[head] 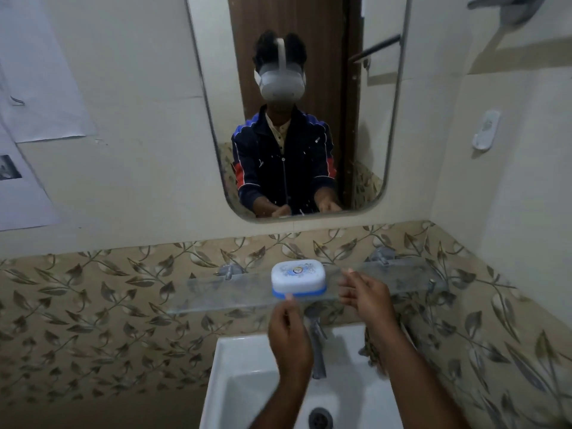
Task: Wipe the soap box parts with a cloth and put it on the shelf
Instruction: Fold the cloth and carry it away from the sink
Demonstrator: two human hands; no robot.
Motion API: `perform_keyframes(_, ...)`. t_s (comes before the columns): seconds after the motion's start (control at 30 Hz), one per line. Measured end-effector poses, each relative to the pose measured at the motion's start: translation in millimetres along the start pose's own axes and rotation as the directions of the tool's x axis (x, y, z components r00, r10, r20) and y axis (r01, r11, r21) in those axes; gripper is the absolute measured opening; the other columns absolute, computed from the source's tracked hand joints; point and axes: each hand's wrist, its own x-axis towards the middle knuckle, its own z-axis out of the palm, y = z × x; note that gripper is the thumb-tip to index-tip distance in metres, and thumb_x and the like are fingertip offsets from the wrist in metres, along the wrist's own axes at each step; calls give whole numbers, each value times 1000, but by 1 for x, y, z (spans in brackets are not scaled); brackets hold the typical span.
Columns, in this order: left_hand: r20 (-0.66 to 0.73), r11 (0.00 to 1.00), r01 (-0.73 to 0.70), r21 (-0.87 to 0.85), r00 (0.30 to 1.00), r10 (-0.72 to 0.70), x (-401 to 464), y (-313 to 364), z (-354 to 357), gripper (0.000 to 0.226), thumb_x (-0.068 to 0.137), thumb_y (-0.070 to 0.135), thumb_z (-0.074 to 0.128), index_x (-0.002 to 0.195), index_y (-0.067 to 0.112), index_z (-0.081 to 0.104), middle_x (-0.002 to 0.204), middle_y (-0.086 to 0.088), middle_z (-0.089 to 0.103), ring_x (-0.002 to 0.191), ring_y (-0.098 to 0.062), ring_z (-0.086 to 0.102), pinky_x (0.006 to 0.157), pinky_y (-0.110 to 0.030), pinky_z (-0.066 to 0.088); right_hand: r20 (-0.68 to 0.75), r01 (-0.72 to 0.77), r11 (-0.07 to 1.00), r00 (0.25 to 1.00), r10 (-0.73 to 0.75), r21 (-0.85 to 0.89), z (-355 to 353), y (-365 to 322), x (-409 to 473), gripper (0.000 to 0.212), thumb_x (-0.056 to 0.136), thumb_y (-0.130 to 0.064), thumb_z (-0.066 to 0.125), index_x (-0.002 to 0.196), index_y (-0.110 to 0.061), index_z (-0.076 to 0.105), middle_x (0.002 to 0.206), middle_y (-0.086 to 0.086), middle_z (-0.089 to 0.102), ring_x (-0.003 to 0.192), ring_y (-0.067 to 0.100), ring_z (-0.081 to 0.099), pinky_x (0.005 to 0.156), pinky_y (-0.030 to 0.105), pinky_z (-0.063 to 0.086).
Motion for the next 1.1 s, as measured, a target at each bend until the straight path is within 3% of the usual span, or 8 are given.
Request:
perform_keyframes(0.1, 277, 929, 349, -122, 911, -306, -51, -20, 25, 54, 104, 41, 40, 64, 8, 55, 51, -8, 44, 45, -17, 38, 46, -26, 28, -12, -20, 990, 1000, 22, 142, -27, 14, -34, 20, 99, -14, 54, 96, -7, 73, 76, 7, 72, 54, 12, 62, 49, 23, 52)
perform_keyframes(0.23, 362, 672, 697, -249, 711, -603, -66, -43, 52, 55, 101, 49, 40, 74, 7, 60, 55, -8, 51, 48, -18, 41, 46, -26, 32, -54, -100, 977, 992, 111, 186, -60, 52, -51, 22, 99, -12, 52, 102, -2, 72, 86, 14, 72, 66, 18, 64, 55, 23, 54)
perform_keyframes(0.47, 453, 251, 818, -518, 511, -730, -51, -97, 94, 46, 99, 46, 41, 99, 6, 63, 92, -14, 60, 76, -24, 56, 75, -31, 47, -42, -306, 789, 922, 385, 534, -93, 94, -22, 30, 100, -28, 52, 103, -4, 70, 92, 11, 73, 84, 21, 68, 78, 30, 56)
perform_keyframes(0.6, 407, 277, 840, -465, 482, -776, -47, -142, 120, 49, 99, 48, 41, 115, 9, 66, 113, -14, 65, 97, -26, 62, 91, -34, 48, -183, -281, 718, 850, 495, 637, -113, 130, 9, 47, 101, -45, 40, 109, -7, 66, 104, 11, 69, 99, 22, 66, 87, 31, 52)
perform_keyframes(0.7, 301, 335, 879, -339, 438, -847, -54, -173, 135, 53, 94, 50, 51, 128, 10, 64, 101, -6, 65, 95, -23, 65, 85, -31, 50, -270, -314, 664, 734, 623, 679, -121, 159, 24, 37, 100, -42, 45, 100, -10, 63, 87, 5, 57, 79, 16, 59, 76, 26, 49)
perform_keyframes(0.8, 292, 338, 917, -212, 390, -873, -61, -200, 143, 51, 91, 49, 60, 128, 13, 62, 123, -9, 62, 119, -30, 58, 101, -37, 46, -227, -411, 585, 648, 727, 699, -118, 176, 30, 47, 97, -36, 56, 129, -2, 54, 82, 12, 57, 69, 22, 57, 66, 25, 51)
perform_keyframes(0.93, 453, 301, 944, -137, 330, -828, -56, -225, 156, 52, 90, 41, 67, 127, 5, 63, 123, -19, 68, 115, -35, 63, 107, -44, 47, -162, -499, 555, 629, 760, 665, -112, 192, 31, 49, 97, -34, 57, 131, 1, 52, 141, 29, 49, 135, 42, 43, 112, 47, 36)
perform_keyframes(1.1, 459, 294, 954, -60, 288, -840, -47, -245, 168, 55, 82, 40, 77, 118, -2, 67, 115, -21, 72, 106, -36, 70, 100, -45, 53, -174, -516, 618, 668, 724, 593, -121, 204, 30, 57, 93, -38, 62, 136, -1, 50, 113, 15, 62, 89, 23, 64, 79, 31, 53)
